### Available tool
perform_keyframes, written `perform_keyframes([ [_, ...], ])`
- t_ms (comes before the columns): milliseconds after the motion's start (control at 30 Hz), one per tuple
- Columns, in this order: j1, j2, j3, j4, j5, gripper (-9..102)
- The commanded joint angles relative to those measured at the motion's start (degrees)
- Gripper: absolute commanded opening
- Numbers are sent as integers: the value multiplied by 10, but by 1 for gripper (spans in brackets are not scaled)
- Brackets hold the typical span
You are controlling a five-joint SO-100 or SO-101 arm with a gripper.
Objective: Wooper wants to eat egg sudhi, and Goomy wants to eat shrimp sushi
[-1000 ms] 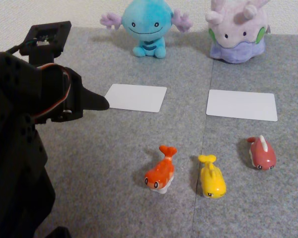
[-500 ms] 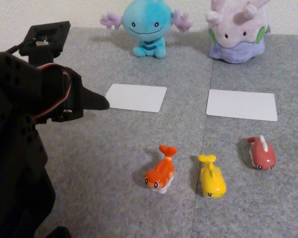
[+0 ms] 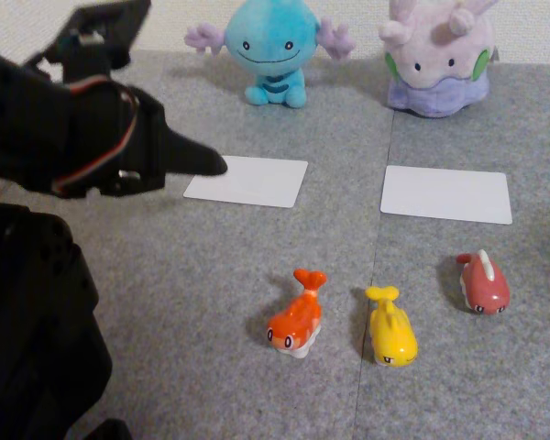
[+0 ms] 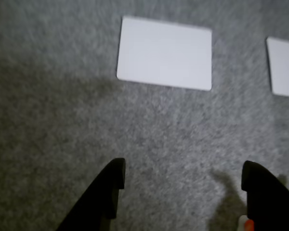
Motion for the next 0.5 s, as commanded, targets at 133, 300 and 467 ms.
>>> perform_keyframes([
  [133, 7, -3, -67, 3, -11, 29],
  [300, 7, -55, -98, 17, -12, 29],
  [467, 7, -178, -154, 6, -12, 29],
])
